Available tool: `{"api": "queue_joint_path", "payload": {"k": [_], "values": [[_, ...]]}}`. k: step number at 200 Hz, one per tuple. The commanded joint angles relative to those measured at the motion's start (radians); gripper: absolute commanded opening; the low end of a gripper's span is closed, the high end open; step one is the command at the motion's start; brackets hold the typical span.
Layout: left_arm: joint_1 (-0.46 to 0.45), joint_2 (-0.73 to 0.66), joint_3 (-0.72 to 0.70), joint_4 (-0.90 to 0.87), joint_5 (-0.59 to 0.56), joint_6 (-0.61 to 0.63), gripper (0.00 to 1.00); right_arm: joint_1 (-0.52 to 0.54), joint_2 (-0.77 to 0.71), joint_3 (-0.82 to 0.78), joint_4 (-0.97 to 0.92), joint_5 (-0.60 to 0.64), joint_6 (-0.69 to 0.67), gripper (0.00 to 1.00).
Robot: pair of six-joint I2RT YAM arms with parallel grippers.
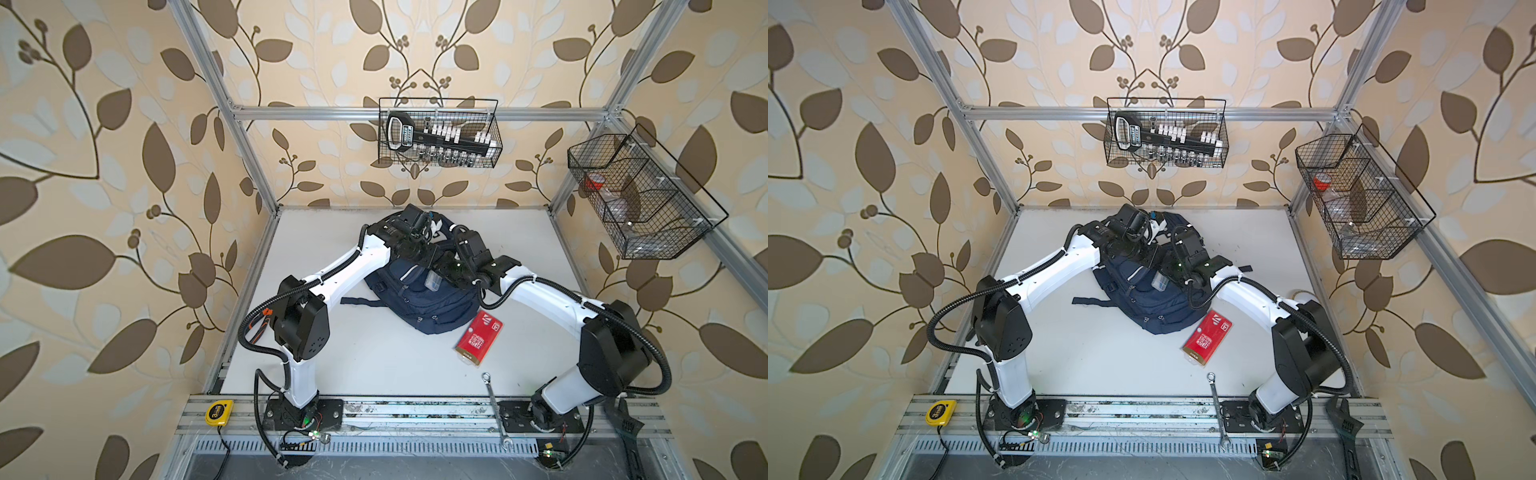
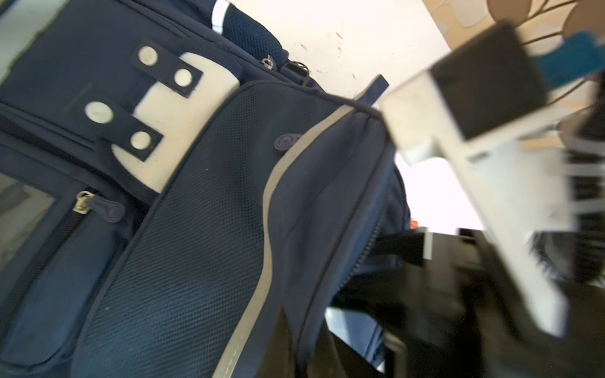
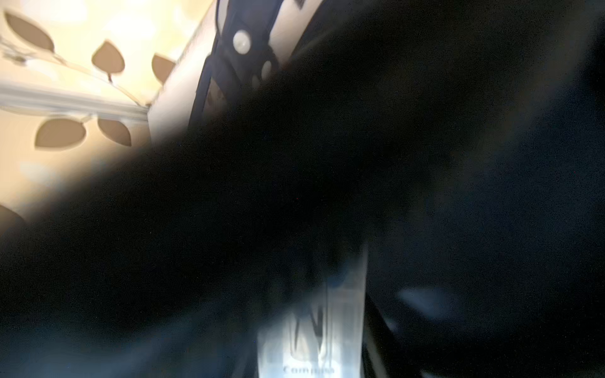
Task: Pack books, pencil case, and school supplies into a backpack
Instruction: Place the compass set in the student bag.
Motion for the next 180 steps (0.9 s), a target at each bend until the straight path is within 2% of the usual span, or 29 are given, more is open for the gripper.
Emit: {"api": "queue_joint_path", "payload": {"k": [1,13,29,40,72,99,121,147,180], "values": [[-0.011,-0.086,0.045,0.087,0.109,-0.053,0.0,0.01,0.09,0.08,0.035,-0.018,0.11,0.39],[-0.009,-0.084,0.033,0.09,0.077,-0.053,0.0,0.021,0.088,0.113,-0.035,0.002,0.091,0.54],[0.004,-0.084,0.015,0.088,0.027,-0.063,0.0,0.053,-0.018,0.066,-0.072,0.129,0.061,0.74],[0.02,-0.084,-0.008,0.097,0.005,-0.073,0.0,0.055,-0.1,0.031,-0.095,0.179,0.035,0.8],[0.06,-0.095,-0.062,0.109,-0.014,-0.084,0.0,0.062,-0.295,0.018,-0.315,0.299,-0.08,0.85],[0.082,-0.137,-0.119,0.131,-0.051,-0.081,0.0,0.068,-0.433,-0.122,-0.505,0.386,-0.117,0.87],[0.108,-0.172,-0.169,0.165,-0.064,-0.107,0.0,0.068,-0.505,-0.289,-0.531,0.314,-0.076,0.85],[0.125,-0.191,-0.208,0.189,-0.054,-0.113,0.0,0.069,-0.575,-0.479,-0.406,0.202,-0.034,0.82],[0.131,-0.199,-0.246,0.196,-0.06,-0.101,0.0,0.068,-0.491,-0.511,-0.349,0.165,-0.062,0.81]]}}
